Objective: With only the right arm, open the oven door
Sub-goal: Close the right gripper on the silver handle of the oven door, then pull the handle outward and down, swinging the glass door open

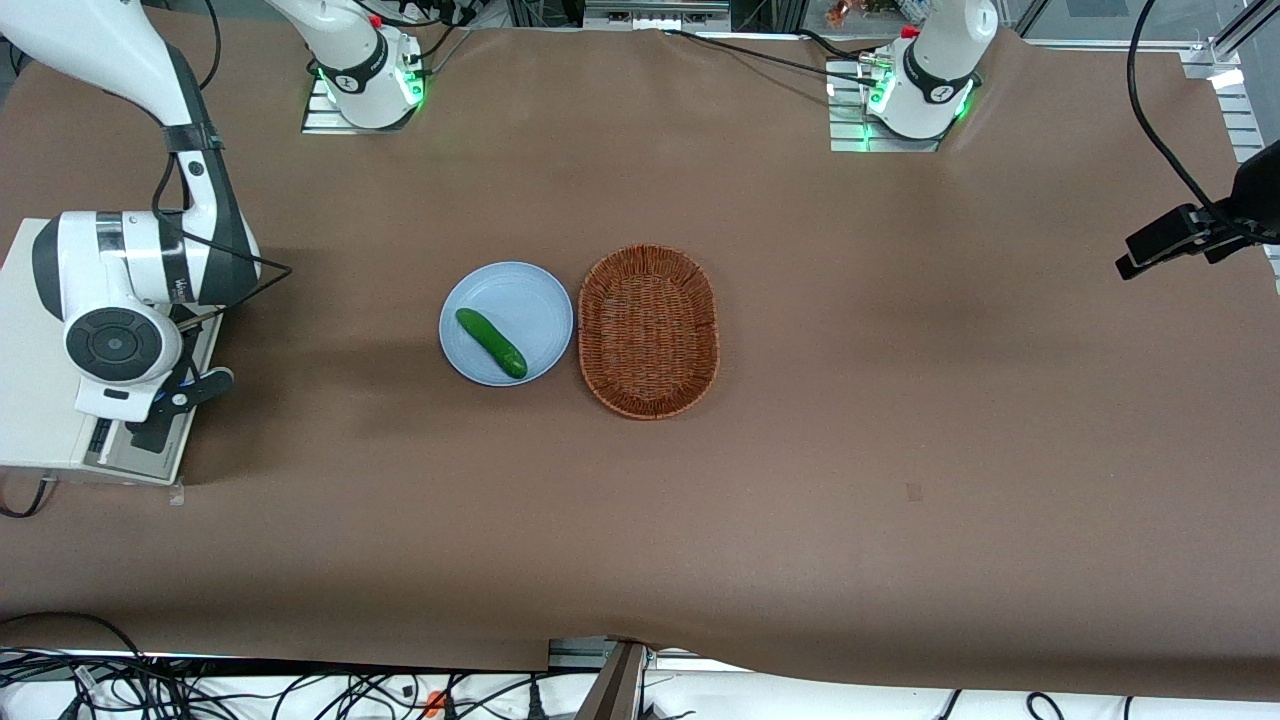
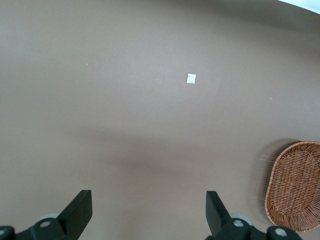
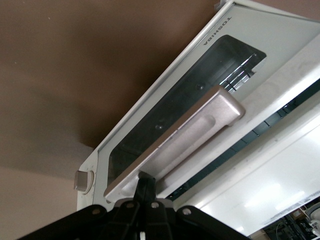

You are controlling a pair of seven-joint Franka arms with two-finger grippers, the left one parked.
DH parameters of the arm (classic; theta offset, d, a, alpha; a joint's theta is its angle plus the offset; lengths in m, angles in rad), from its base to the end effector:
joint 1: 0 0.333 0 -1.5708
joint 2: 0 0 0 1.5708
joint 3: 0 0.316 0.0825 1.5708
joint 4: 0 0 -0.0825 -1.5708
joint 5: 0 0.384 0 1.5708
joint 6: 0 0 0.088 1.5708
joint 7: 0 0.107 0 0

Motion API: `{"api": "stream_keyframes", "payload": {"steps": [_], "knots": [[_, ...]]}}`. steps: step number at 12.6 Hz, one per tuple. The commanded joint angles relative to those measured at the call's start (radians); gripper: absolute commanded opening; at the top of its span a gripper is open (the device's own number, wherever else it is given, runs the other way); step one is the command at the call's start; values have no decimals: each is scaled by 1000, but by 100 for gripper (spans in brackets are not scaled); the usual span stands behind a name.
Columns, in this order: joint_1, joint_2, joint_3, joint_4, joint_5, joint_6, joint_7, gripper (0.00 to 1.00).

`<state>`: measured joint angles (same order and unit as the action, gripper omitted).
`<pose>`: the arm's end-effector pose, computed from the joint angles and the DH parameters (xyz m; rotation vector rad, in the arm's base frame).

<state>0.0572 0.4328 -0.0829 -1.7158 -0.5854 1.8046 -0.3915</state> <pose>0.6276 -0.0578 0.3283 2.4655 0.7742 -0.5987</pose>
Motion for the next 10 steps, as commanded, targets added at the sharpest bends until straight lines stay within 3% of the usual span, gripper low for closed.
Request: {"api": "stream_keyframes", "payload": {"steps": [1, 4, 10], "knots": [[-14, 93, 5, 19, 59, 84, 30, 0], [-5, 107, 5, 21, 111, 93, 33, 0], [-2, 136, 6, 19, 154, 134, 63, 0]]}}
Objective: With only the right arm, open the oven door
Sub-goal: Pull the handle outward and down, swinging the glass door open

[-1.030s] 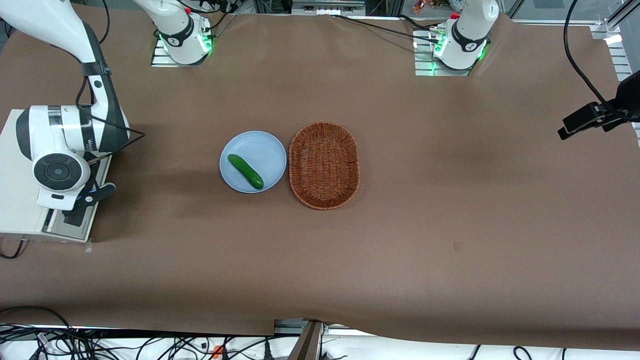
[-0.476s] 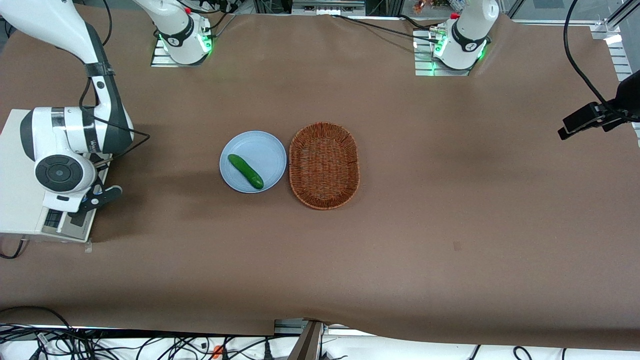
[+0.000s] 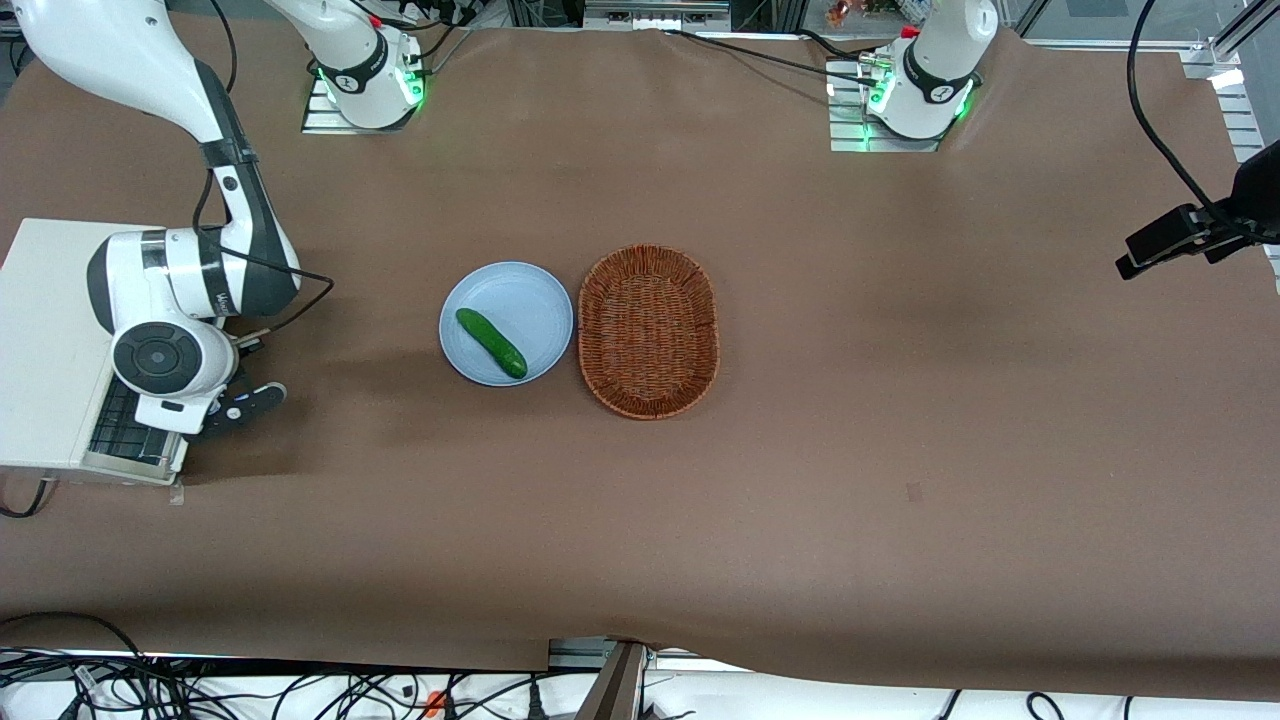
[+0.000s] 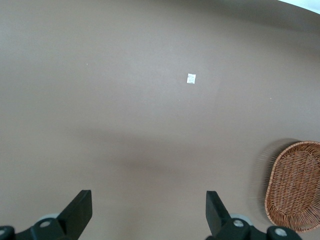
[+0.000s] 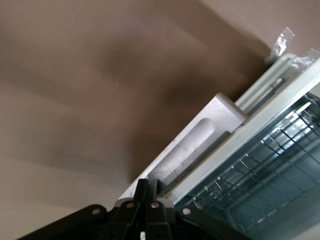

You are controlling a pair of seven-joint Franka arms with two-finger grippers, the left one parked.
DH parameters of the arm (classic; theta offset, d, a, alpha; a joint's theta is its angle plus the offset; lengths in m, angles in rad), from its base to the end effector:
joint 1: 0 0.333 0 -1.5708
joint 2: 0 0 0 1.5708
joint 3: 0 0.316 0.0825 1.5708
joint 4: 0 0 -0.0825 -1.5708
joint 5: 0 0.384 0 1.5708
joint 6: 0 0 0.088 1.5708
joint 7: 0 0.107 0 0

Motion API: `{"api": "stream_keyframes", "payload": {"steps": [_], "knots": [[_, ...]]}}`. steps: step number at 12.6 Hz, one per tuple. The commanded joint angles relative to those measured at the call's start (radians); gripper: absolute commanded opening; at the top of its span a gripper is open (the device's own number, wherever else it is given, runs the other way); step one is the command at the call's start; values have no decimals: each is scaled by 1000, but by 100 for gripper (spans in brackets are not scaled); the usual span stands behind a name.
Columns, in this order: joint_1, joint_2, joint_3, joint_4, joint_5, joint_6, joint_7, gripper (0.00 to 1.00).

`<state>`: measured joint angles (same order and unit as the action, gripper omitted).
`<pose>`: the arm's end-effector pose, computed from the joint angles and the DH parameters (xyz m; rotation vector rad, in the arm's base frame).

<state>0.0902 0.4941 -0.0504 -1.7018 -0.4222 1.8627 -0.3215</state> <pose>0.6351 -0.0035 0.2910 2.6328 0.7506 -0.5351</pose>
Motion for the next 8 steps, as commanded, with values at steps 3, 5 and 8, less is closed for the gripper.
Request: {"api": "stream_keyframes", "payload": {"steps": [3, 5, 8], "knots": [[-36, 92, -28, 5, 43, 95, -5, 0], [-36, 100, -28, 7, 85, 99, -5, 0], [-44, 113, -28, 7, 120, 116, -7, 0]]}}
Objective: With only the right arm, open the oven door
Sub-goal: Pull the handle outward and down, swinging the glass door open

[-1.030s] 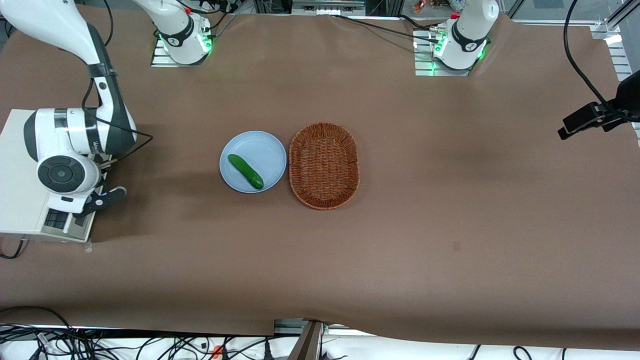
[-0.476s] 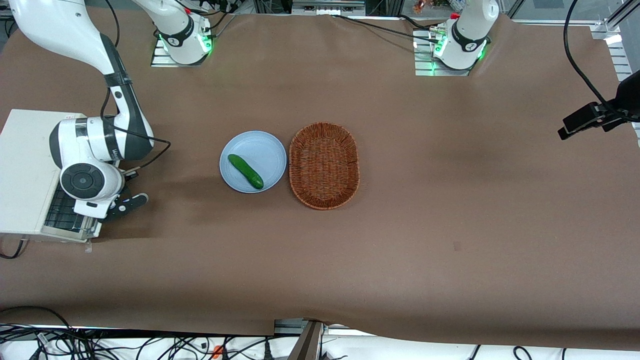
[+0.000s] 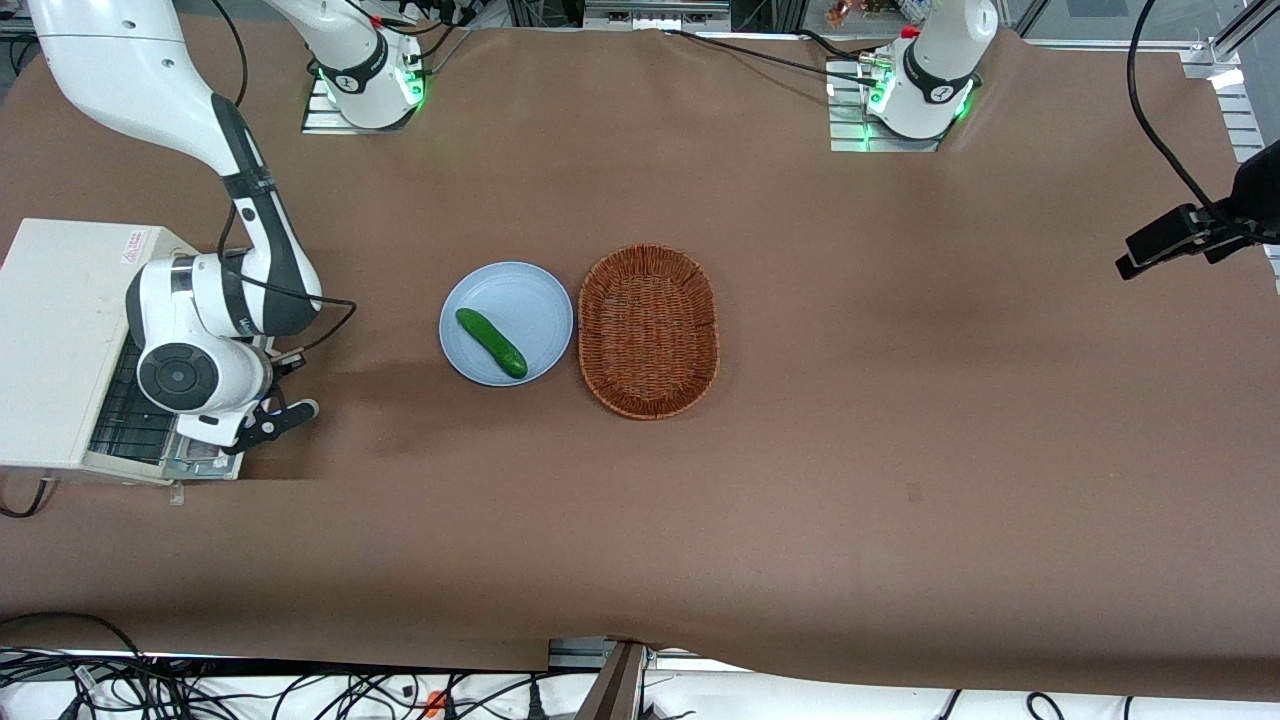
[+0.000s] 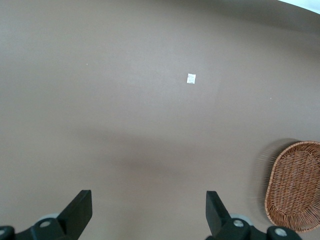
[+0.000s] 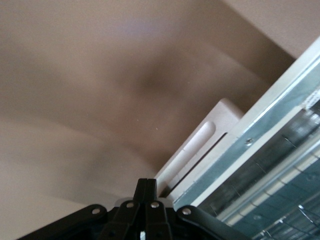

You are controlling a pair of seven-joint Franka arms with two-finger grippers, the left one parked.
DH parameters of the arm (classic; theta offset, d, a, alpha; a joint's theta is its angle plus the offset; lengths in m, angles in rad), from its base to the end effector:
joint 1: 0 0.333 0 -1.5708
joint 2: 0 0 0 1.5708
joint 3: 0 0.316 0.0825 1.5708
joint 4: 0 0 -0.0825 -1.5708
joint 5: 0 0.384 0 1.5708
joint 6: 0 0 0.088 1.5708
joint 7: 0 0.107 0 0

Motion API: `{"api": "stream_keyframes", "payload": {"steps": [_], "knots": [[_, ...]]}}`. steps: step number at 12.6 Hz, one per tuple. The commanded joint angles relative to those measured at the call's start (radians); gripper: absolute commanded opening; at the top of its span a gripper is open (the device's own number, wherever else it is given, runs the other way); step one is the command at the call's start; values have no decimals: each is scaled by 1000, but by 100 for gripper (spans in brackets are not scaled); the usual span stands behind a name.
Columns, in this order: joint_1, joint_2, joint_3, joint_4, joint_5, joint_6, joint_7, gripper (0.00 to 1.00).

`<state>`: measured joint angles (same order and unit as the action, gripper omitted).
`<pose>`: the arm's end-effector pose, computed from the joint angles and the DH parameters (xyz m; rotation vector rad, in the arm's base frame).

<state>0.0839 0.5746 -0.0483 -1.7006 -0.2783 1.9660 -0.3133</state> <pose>0.6402 0.0075 0.2416 2.7900 0.7133 -0.4981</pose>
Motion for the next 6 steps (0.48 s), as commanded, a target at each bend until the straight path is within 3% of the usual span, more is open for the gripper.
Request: {"api": "stream_keyframes", "payload": {"steps": [1, 6], "knots": [[-41, 37, -31, 6, -19, 23, -15, 0], [-44, 44, -36, 10, 99, 17, -7, 0]]}}
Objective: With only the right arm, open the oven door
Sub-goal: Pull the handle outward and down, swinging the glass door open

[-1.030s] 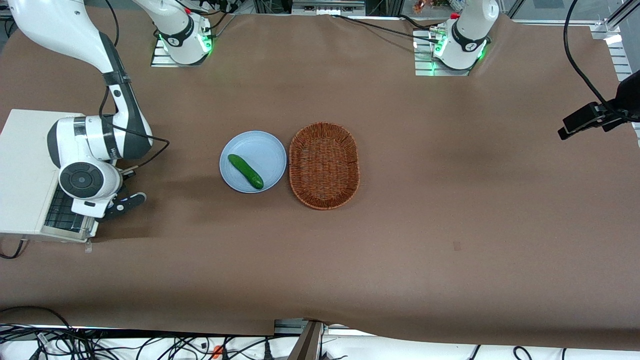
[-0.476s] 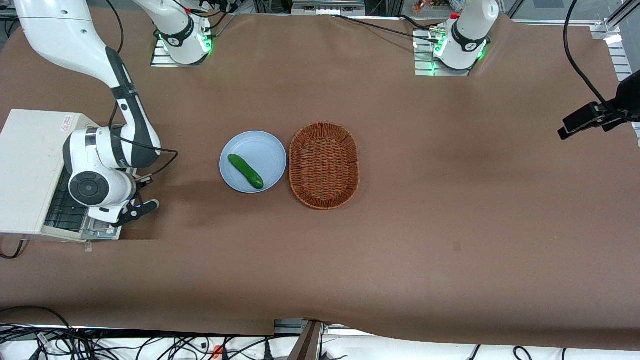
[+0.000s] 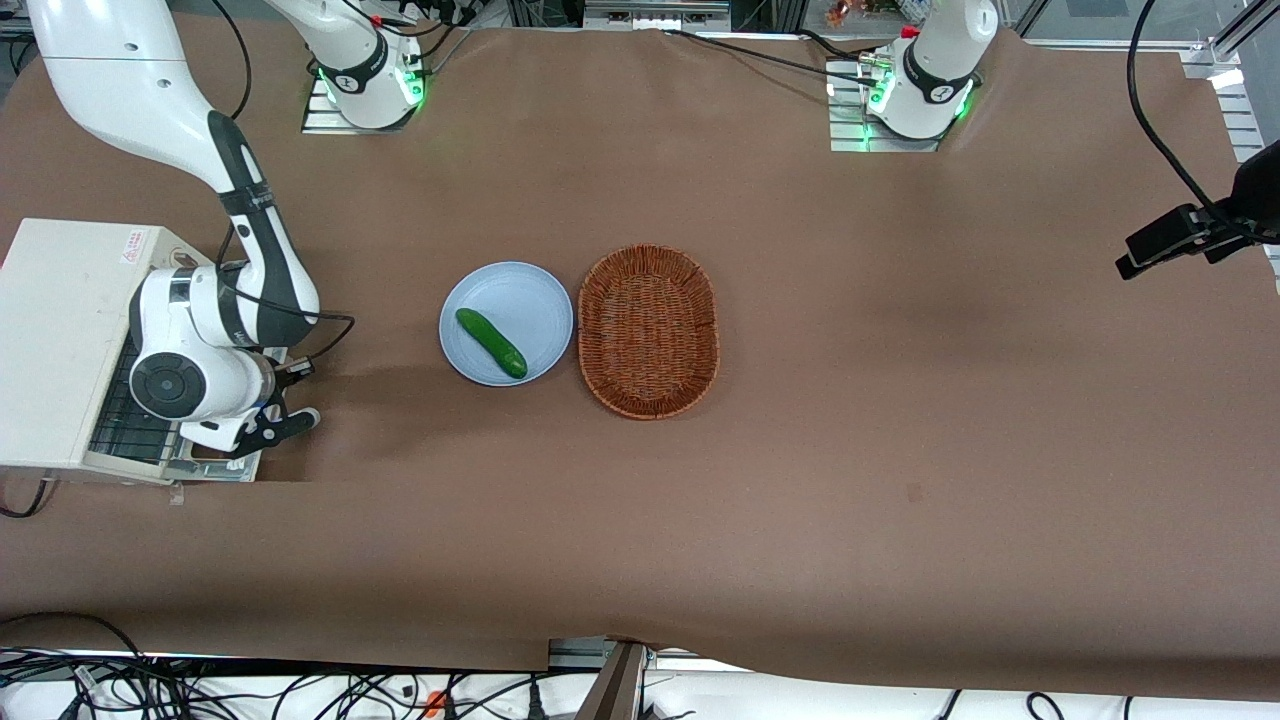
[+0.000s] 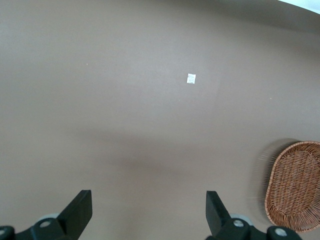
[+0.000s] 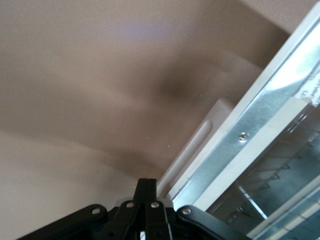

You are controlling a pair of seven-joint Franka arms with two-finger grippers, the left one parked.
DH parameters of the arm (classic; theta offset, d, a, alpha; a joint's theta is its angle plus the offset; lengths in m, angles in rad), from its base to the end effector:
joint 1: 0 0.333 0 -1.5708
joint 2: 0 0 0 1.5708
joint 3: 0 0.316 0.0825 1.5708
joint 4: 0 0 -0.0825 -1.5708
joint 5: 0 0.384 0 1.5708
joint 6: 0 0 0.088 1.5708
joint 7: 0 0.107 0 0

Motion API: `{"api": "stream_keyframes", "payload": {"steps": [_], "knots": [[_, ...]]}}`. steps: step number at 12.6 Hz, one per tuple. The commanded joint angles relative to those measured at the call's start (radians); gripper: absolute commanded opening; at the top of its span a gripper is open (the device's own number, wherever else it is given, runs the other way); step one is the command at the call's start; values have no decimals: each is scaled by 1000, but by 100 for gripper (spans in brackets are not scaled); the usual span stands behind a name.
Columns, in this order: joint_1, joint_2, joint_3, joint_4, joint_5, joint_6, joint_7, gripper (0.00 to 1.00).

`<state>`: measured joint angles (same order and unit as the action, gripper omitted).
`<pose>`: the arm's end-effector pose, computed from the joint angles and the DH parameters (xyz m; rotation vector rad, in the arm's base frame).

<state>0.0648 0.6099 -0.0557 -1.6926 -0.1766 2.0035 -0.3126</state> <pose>0.6429 -0.0018 0.2230 2.9022 0.6267 -0.4831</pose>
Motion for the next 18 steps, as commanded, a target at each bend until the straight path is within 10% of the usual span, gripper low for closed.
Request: {"api": "stream_keyframes", "payload": {"steps": [1, 18], "knots": [[-34, 11, -29, 1, 15, -19, 1, 0], [36, 19, -12, 109, 198, -175, 233, 5]]}}
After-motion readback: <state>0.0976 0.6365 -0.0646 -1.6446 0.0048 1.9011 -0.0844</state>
